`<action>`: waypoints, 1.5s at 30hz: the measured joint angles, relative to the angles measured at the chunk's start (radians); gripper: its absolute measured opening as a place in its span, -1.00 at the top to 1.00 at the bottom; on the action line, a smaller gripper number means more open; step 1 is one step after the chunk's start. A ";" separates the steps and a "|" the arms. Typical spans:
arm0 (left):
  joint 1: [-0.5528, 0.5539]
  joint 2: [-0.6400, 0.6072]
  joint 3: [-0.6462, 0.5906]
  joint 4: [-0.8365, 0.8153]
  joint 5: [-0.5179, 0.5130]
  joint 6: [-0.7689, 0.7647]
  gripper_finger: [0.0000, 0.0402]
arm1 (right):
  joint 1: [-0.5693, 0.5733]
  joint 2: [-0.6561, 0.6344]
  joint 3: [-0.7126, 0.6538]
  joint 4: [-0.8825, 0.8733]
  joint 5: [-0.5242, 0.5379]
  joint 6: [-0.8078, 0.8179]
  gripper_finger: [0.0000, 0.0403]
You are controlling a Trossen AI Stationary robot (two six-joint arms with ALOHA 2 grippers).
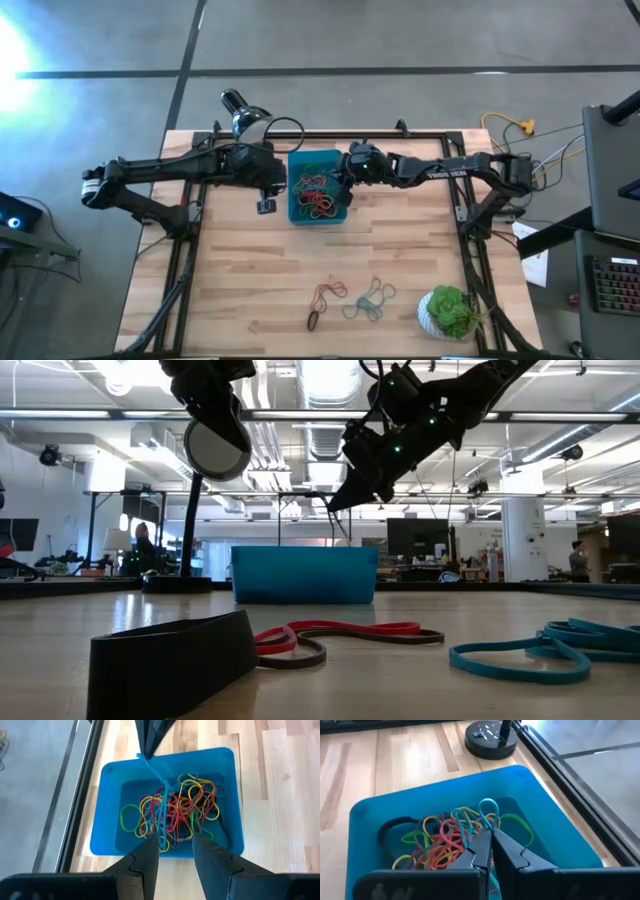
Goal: Pick and place rubber bands into bin
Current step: Put the blue rubber band into the blue bin, then put the black rubber band into the blue bin
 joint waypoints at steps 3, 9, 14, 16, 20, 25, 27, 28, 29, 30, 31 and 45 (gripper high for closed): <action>0.000 0.000 0.000 0.012 0.000 0.000 0.48 | 0.001 0.000 -0.005 -0.001 -0.016 0.022 0.96; 0.000 0.000 0.000 0.050 0.002 0.000 0.48 | -0.002 0.000 0.007 -0.003 -0.165 0.046 0.82; -0.001 0.000 -0.001 0.053 0.006 -0.027 0.48 | -0.003 0.000 0.017 -0.002 -0.158 0.068 0.53; -0.001 0.000 -0.001 0.053 0.011 -0.049 0.48 | 0.000 0.000 0.018 -0.001 -0.157 0.071 0.41; -0.002 0.002 -0.003 0.052 0.116 -0.057 0.48 | 0.013 0.000 0.015 -0.018 -0.164 0.071 0.23; -0.034 0.037 -0.019 0.054 0.368 -0.052 0.48 | 0.057 0.000 0.014 -0.163 -0.253 0.010 0.11; -0.063 0.057 -0.037 0.058 0.416 -0.041 0.48 | 0.088 0.000 0.015 -0.208 -0.263 -0.021 0.08; -0.079 0.067 -0.050 0.057 0.423 -0.032 0.48 | 0.104 -0.001 0.014 -0.227 -0.263 -0.032 0.07; -0.098 0.079 -0.064 0.059 0.424 -0.027 0.48 | 0.121 -0.001 0.014 -0.245 -0.264 -0.039 0.06; -0.115 0.091 -0.080 0.073 0.426 -0.025 0.48 | 0.138 -0.001 0.014 -0.263 -0.263 -0.044 0.05; -0.131 0.100 -0.095 0.087 0.426 -0.026 0.48 | 0.153 -0.001 0.014 -0.281 -0.263 -0.046 0.05; -0.407 0.329 -0.142 0.407 0.461 -0.105 0.48 | 0.343 -0.060 0.018 -0.518 -0.262 0.132 0.05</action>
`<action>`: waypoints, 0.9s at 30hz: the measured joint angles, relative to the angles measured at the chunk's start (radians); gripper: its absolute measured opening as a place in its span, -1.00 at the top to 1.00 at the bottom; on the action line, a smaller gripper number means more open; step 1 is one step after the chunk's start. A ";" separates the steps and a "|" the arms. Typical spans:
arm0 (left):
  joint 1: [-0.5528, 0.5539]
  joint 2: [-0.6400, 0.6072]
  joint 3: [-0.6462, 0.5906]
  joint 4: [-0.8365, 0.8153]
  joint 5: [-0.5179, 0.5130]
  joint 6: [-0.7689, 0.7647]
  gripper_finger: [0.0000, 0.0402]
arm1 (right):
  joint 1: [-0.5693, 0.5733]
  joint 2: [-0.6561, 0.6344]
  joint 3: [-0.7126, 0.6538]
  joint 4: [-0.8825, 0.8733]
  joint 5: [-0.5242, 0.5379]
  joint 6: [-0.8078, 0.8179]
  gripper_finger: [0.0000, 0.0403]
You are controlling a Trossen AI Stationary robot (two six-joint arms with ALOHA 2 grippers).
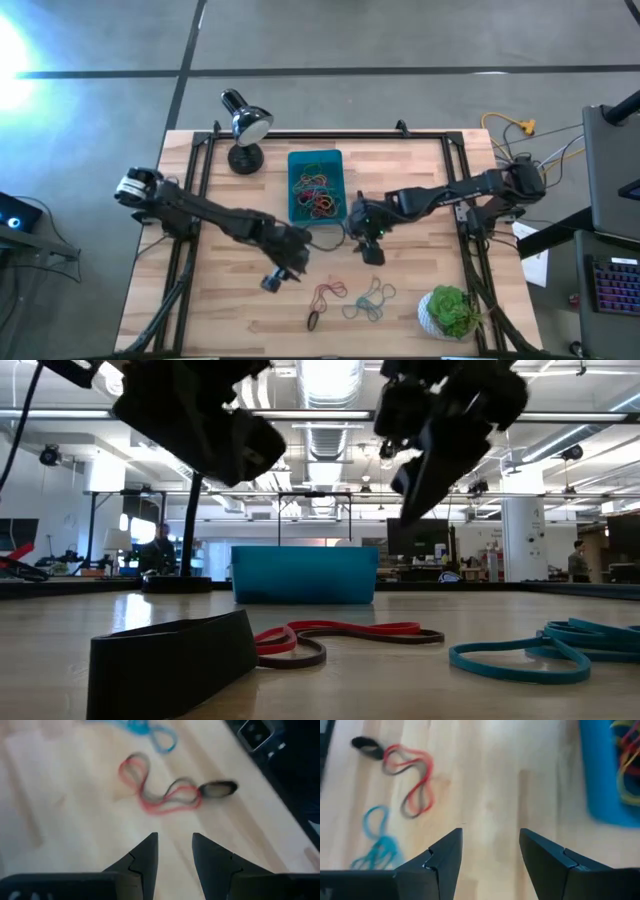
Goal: Pick and place rubber bands into bin
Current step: Put the black rubber band into the blue bin
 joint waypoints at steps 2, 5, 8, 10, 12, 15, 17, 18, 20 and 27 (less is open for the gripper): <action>-0.029 0.026 0.008 0.064 -0.002 0.000 0.48 | 0.033 -0.015 0.000 -0.030 0.000 0.048 0.05; -0.068 0.061 0.014 0.130 -0.031 0.000 0.48 | 0.092 -0.029 0.000 -0.094 0.000 0.117 0.05; -0.100 0.094 0.021 0.148 -0.088 0.000 0.48 | 0.147 -0.030 -0.003 -0.136 0.010 0.186 0.05; -0.114 0.115 0.027 0.151 -0.117 -0.001 0.48 | 0.177 -0.030 -0.013 -0.151 0.023 0.232 0.05; -0.124 0.135 0.035 0.151 -0.122 -0.002 0.48 | 0.203 -0.029 -0.027 -0.153 0.065 0.280 0.05; -0.135 0.164 0.043 0.176 -0.122 -0.026 0.48 | 0.232 -0.025 -0.046 -0.172 0.119 0.338 0.05; -0.146 0.184 0.049 0.194 -0.122 -0.030 0.48 | 0.240 -0.022 -0.064 -0.169 0.138 0.368 0.05; -0.153 0.194 0.054 0.195 -0.122 -0.030 0.48 | 0.243 -0.022 -0.075 -0.171 0.147 0.387 0.05; -0.164 0.212 0.072 0.200 -0.120 -0.037 0.48 | 0.244 -0.020 -0.094 -0.167 0.163 0.416 0.05; -0.196 0.255 0.115 0.214 -0.120 -0.053 0.48 | 0.244 -0.019 -0.170 -0.168 0.196 0.479 0.05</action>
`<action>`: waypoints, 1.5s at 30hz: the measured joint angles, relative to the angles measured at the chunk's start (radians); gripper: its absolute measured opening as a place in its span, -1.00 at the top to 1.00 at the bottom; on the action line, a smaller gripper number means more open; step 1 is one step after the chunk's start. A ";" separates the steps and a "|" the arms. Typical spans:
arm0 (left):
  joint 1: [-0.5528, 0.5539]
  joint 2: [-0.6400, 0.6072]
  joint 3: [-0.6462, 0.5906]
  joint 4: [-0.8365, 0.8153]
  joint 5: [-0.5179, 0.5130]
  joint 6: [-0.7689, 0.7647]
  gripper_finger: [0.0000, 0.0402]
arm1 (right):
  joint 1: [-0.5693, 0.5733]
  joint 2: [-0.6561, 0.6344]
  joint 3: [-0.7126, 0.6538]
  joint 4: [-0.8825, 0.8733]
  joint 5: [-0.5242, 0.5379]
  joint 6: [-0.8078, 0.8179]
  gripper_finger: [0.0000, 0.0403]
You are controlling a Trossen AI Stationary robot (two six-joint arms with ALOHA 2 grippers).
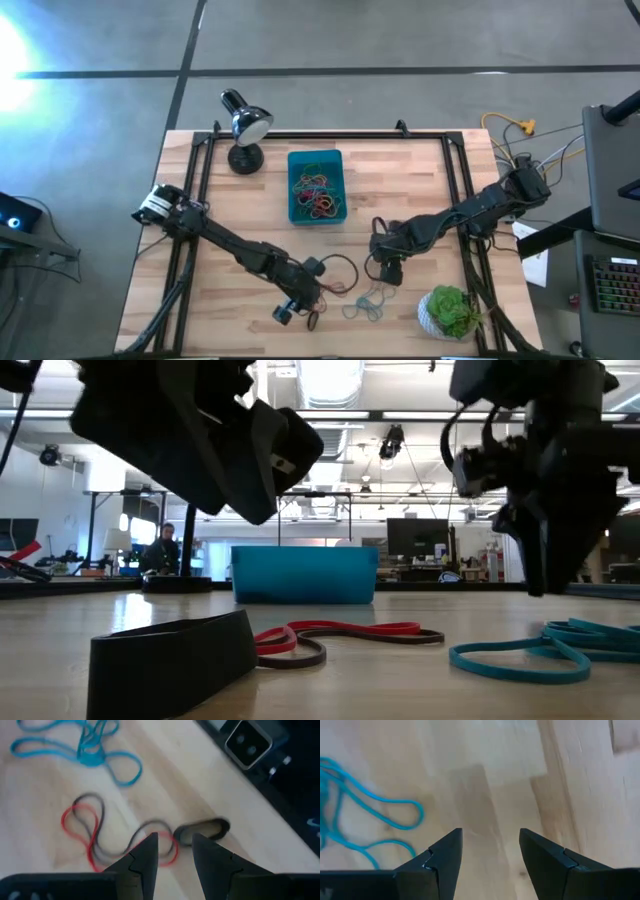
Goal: Pick and place rubber bands into bin
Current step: Put the black rubber band into the blue bin
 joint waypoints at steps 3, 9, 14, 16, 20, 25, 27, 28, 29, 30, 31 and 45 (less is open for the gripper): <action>-0.009 0.016 0.001 0.034 0.002 -0.013 0.48 | 0.000 0.000 -0.032 0.006 0.001 0.030 0.05; -0.018 0.053 0.000 0.077 0.001 -0.047 0.48 | 0.000 -0.001 -0.076 0.017 0.005 0.083 0.05; -0.020 0.077 0.000 0.111 0.001 -0.056 0.48 | 0.001 -0.001 -0.080 0.028 0.022 0.087 0.05; -0.020 0.089 0.002 0.115 0.001 -0.073 0.48 | 0.001 -0.001 -0.080 0.033 0.023 0.080 0.05; -0.020 0.113 0.001 0.120 0.010 -0.104 0.48 | 0.000 -0.001 -0.081 0.045 0.027 0.070 0.05; -0.021 0.134 0.001 0.147 0.029 -0.108 0.48 | 0.000 0.000 -0.081 0.051 0.031 0.069 0.05; -0.021 0.139 0.001 0.152 0.030 -0.108 0.48 | 0.002 0.000 -0.081 0.053 0.032 0.069 0.05; -0.021 0.141 0.001 0.149 0.032 -0.110 0.48 | 0.002 0.000 -0.081 0.054 0.034 0.069 0.05; -0.021 0.146 0.001 0.147 0.032 -0.115 0.48 | 0.002 0.000 -0.081 0.055 0.035 0.069 0.05; -0.021 0.148 0.001 0.146 0.032 -0.126 0.48 | 0.002 0.000 -0.081 0.055 0.035 0.069 0.05; -0.021 0.152 0.001 0.145 0.032 -0.129 0.48 | 0.002 0.000 -0.081 0.056 0.036 0.069 0.05; -0.021 0.123 0.001 0.131 0.027 -0.082 0.97 | 0.002 0.001 -0.081 0.062 0.053 0.064 0.05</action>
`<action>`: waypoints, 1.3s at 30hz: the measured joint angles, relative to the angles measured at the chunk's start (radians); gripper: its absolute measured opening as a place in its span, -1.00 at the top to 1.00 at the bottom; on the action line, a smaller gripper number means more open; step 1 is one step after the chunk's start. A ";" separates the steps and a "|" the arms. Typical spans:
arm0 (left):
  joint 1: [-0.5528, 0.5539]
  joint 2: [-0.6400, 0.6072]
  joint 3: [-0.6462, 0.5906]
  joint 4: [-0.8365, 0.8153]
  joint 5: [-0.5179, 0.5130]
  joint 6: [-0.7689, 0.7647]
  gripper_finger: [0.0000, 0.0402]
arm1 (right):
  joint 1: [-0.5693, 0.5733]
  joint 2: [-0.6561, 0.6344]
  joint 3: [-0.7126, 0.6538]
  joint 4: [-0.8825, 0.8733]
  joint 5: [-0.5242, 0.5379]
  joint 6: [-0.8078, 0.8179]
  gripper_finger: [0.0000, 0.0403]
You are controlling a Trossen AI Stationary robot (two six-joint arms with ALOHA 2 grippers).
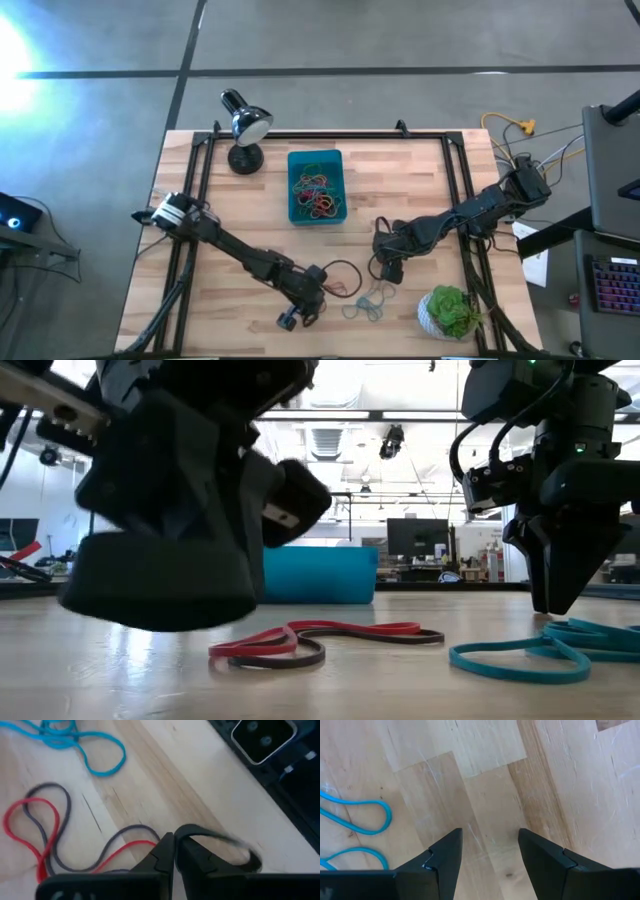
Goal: Pick and place rubber bands into bin
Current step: Put the black rubber band into the blue bin
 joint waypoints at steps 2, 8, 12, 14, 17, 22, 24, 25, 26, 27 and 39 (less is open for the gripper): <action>0.001 -0.012 0.000 -0.002 0.000 0.011 0.98 | 0.000 0.000 0.000 0.000 0.000 0.000 0.05; 0.029 -0.107 0.000 -0.104 -0.076 0.086 1.00 | 0.000 0.000 -0.002 0.001 0.001 0.000 0.05; 0.075 -0.194 0.000 -0.207 -0.245 0.163 1.00 | 0.002 0.000 -0.003 0.006 0.027 0.000 0.05; 0.110 -0.236 -0.001 -0.251 -0.333 0.203 1.00 | 0.002 0.000 -0.004 0.014 0.036 0.000 0.05; 0.183 -0.298 -0.011 -0.295 -0.431 0.273 1.00 | 0.001 0.000 -0.005 0.024 0.041 -0.005 0.05; 0.351 -0.375 -0.016 -0.281 -0.448 0.372 1.00 | 0.001 0.000 -0.005 0.045 0.047 -0.004 0.05; 0.428 -0.392 -0.016 -0.273 -0.447 0.392 1.00 | 0.001 0.000 -0.005 0.053 0.052 -0.001 0.05; 0.467 -0.395 -0.017 -0.275 -0.443 0.399 1.00 | 0.001 0.000 -0.005 0.061 0.052 0.001 0.05; 0.506 -0.396 -0.017 -0.269 -0.438 0.402 1.00 | 0.001 0.000 -0.005 0.071 0.053 0.001 0.05; 0.544 -0.396 -0.017 -0.264 -0.427 0.402 1.00 | 0.001 0.000 -0.005 0.076 0.053 0.001 0.05; 0.835 -0.350 -0.026 -0.254 0.011 0.396 1.00 | 0.001 0.000 -0.007 0.104 0.137 -0.003 0.05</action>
